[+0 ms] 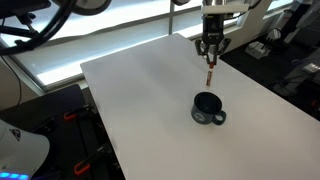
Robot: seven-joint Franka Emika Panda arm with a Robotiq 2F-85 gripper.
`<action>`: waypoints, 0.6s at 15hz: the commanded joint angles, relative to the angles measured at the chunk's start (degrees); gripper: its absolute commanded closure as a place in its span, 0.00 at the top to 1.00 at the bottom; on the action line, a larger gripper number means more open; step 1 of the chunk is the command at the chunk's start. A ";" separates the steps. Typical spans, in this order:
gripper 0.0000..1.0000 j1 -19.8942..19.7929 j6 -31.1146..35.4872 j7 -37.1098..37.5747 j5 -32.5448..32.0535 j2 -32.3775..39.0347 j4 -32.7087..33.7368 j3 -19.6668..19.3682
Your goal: Take the marker out of the mug and place it on the table
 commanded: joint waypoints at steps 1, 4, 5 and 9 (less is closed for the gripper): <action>0.05 0.95 -1.62 -3.77 0.90 4.52 3.69 -3.09; 0.05 0.89 -1.76 -3.91 1.03 7.05 4.30 -4.45; 0.05 0.81 -1.86 -3.78 1.16 7.76 4.65 -4.75; 0.05 0.89 -3.25 -1.23 1.73 9.79 6.53 -6.26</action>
